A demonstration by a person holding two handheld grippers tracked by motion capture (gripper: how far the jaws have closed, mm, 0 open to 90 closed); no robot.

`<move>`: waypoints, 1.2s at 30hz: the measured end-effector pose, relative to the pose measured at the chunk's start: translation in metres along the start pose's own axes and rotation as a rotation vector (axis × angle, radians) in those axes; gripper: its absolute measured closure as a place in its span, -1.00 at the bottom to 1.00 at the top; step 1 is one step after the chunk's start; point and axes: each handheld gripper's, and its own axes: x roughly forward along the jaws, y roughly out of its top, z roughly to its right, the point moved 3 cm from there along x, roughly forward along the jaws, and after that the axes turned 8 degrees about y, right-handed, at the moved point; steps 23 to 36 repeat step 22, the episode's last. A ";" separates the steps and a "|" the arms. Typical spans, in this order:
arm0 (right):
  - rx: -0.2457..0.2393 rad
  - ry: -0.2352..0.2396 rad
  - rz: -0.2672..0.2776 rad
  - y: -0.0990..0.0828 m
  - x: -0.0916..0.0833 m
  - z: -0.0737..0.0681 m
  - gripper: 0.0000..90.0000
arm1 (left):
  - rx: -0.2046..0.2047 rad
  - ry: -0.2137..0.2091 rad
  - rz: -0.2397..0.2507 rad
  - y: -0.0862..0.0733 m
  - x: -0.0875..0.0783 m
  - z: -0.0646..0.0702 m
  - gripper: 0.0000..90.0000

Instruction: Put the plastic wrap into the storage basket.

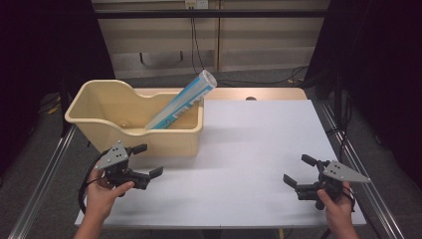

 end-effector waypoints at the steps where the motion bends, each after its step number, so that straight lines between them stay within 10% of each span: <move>1: -0.001 -0.001 0.000 0.000 0.000 0.000 -0.98 | 0.005 0.005 -0.001 -0.001 -0.001 0.000 -0.94; 36: -0.012 0.001 0.004 0.002 0.000 -0.001 -0.98 | 0.015 0.028 0.026 -0.014 -0.011 -0.004 -0.95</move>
